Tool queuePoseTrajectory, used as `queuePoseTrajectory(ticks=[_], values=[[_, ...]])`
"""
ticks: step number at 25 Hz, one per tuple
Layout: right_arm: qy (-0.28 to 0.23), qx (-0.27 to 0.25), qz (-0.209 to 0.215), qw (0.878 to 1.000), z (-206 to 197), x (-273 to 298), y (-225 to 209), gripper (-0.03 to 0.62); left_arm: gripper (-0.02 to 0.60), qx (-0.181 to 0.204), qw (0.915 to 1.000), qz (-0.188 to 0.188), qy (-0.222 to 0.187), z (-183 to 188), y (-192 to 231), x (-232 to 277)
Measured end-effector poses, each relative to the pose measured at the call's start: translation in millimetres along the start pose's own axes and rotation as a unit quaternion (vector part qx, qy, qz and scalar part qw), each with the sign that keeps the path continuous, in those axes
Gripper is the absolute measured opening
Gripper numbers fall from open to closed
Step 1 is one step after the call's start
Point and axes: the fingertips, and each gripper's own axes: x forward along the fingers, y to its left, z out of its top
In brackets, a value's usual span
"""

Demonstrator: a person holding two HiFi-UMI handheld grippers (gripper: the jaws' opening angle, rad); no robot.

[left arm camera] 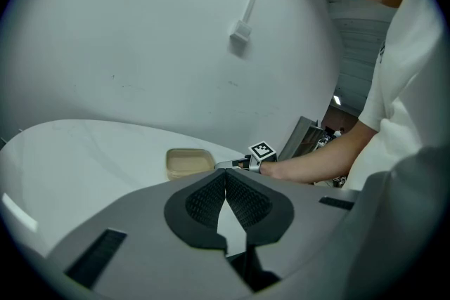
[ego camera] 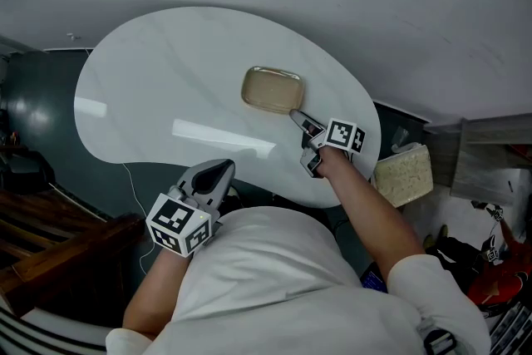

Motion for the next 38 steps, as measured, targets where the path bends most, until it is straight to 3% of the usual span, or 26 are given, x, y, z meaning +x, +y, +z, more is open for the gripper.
queuePoseTrajectory(ticks=[18,38], values=[[-0.027,0.032,0.0,0.999,9.1,-2.9,7.4,0.072,0.017,0.001,1.0,0.0,0.009,-1.7,3.3,5.6],[-0.037,0.057,0.04,0.997,8.3,-21.1,28.3,0.047,0.017,-0.002,1.0,0.005,-0.002,-4.7,3.7,-4.4]])
